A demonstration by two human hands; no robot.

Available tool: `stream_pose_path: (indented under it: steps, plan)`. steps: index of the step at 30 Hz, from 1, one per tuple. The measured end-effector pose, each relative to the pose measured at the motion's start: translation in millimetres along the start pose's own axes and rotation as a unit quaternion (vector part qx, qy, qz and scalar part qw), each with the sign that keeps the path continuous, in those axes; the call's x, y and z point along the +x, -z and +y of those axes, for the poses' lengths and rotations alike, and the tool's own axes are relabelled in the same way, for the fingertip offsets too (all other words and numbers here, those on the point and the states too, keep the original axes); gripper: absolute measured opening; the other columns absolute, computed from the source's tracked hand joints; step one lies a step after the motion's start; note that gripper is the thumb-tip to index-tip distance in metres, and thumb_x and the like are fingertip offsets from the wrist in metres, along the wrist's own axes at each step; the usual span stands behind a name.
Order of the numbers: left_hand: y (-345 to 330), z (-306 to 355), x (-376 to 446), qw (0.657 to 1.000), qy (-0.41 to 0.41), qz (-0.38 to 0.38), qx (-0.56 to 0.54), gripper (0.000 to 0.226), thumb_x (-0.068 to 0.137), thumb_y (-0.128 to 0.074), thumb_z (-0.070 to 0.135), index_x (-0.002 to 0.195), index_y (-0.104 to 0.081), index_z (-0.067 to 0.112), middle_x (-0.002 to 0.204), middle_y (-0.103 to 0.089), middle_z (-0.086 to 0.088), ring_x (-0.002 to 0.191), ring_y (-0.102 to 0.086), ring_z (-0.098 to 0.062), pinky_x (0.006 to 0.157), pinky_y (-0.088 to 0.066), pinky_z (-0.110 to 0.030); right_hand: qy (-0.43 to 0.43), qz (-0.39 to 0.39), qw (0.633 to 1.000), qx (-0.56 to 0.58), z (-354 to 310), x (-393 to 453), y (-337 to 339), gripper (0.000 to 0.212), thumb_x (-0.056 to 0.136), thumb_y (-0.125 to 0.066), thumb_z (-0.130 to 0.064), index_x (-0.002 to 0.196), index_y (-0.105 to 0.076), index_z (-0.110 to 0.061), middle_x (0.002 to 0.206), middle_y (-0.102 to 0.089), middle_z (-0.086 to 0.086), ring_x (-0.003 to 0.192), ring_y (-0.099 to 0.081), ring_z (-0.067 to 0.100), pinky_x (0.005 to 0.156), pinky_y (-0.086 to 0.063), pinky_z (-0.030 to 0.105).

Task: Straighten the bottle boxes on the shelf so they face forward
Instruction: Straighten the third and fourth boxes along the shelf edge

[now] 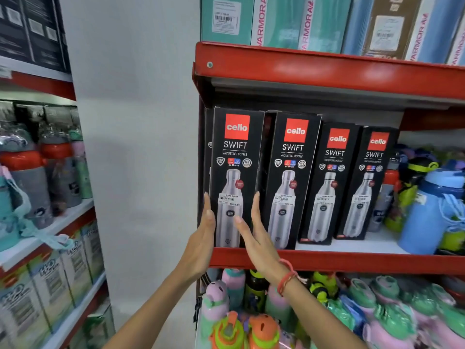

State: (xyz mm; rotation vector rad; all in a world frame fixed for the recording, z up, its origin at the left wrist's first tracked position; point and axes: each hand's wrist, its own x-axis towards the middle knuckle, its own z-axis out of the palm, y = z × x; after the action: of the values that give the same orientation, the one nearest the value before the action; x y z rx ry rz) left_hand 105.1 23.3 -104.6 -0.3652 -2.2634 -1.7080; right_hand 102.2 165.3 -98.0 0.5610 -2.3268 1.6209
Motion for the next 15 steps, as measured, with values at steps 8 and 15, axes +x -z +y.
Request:
stream_pose_path:
  steps: [8, 15]
  plan:
    - [-29, 14, -12, 0.941, -0.186, 0.268, 0.092, 0.036, 0.097, -0.037, 0.029, 0.131, -0.047, 0.021, 0.128, -0.044, 0.006, 0.120, -0.049, -0.014, 0.102, -0.043, -0.033, 0.107, 0.226, 0.966, -0.067, 17, -9, 31, 0.036, 0.099, -0.040, -0.039, 0.134, -0.047, -0.035, 0.117, -0.059, -0.008, 0.098, -0.058, -0.002, 0.082, -0.046, 0.012]
    - [-101, 30, -10, 0.994, -0.094, -0.012, 0.052, 0.064, 0.097, -0.027, 0.050, 0.151, 0.001, 0.033, 0.160, 0.003, 0.018, 0.144, 0.002, 0.007, 0.119, -0.005, -0.023, 0.019, 0.211, 0.976, -0.051, 45, -4, 69, 0.057, 0.097, -0.042, -0.048, 0.149, -0.022, -0.036, 0.144, -0.024, -0.020, 0.143, -0.022, 0.009, 0.113, -0.023, 0.031]
